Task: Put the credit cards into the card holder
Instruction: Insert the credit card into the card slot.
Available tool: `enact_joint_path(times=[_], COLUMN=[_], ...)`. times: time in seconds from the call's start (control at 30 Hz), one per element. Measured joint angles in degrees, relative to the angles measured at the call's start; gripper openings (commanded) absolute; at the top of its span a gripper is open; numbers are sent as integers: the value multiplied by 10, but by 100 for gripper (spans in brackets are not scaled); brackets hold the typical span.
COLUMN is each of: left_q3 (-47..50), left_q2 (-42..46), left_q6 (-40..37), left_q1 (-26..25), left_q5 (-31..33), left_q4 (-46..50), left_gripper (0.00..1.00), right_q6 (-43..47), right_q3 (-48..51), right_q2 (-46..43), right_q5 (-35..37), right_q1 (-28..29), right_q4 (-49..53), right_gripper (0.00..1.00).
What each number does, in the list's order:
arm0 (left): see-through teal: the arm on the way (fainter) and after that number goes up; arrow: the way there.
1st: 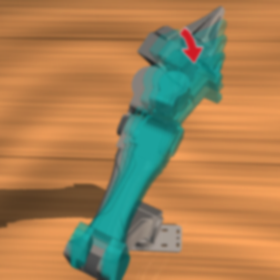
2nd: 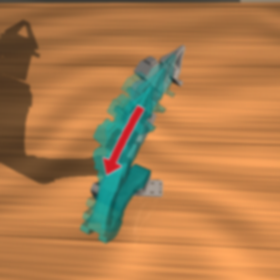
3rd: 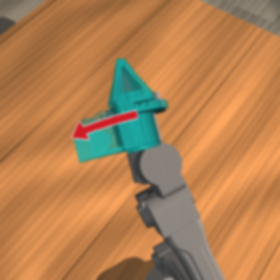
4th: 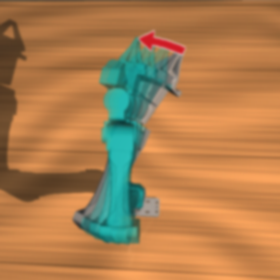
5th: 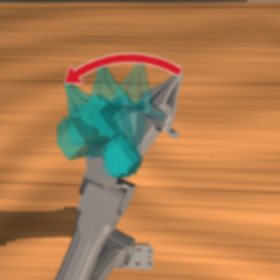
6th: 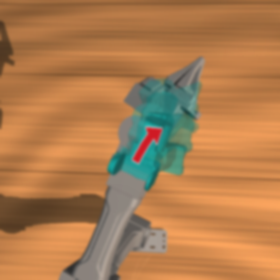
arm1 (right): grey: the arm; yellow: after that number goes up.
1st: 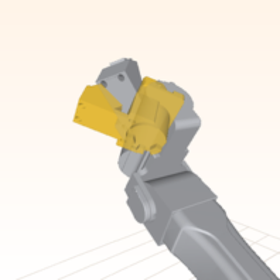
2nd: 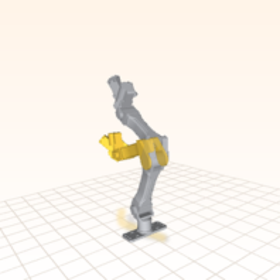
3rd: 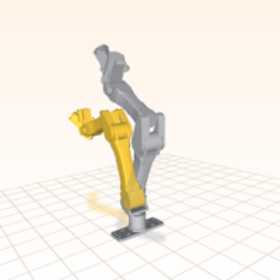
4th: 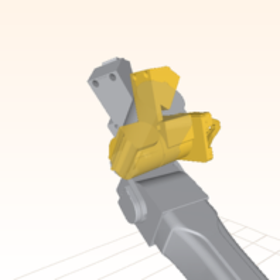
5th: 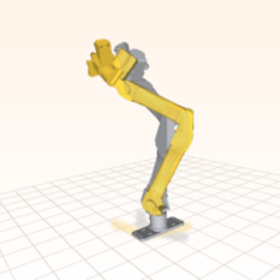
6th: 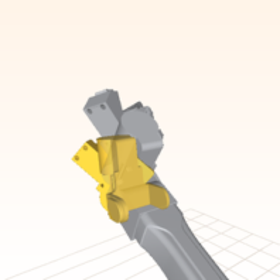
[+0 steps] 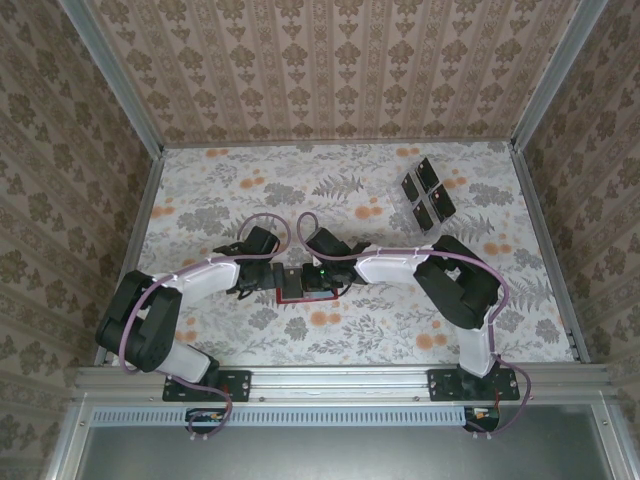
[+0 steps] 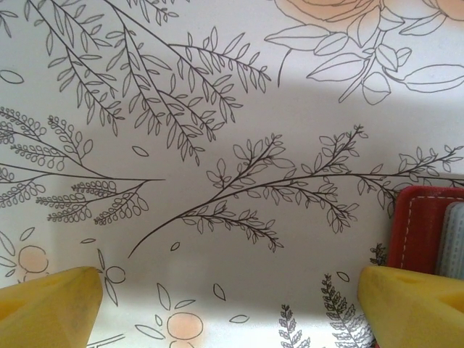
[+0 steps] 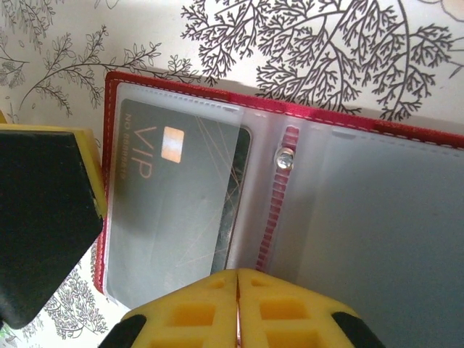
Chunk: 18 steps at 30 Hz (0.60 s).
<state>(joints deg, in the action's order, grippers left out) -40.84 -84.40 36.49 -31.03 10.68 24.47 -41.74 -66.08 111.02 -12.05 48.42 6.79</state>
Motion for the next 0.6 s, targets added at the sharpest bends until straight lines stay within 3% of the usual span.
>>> enact_joint_path(times=[0.17, 0.27, 0.6], left_q3=[-1, -2, -2], left_q2=[10, 34, 108], left_q6=[-10, -15, -11], left_q1=[0, 0, -10], left_q5=[0, 0, -5], left_q4=[9, 16, 19], left_gripper=[100, 100, 100], right_q6=[15, 31, 75], right_q3=[2, 2, 3], right_q2=[-48, -84, -92], right_q5=[1, 7, 9], right_q1=[-9, -23, -77], right_q4=[22, 30, 61], right_gripper=[35, 42, 47])
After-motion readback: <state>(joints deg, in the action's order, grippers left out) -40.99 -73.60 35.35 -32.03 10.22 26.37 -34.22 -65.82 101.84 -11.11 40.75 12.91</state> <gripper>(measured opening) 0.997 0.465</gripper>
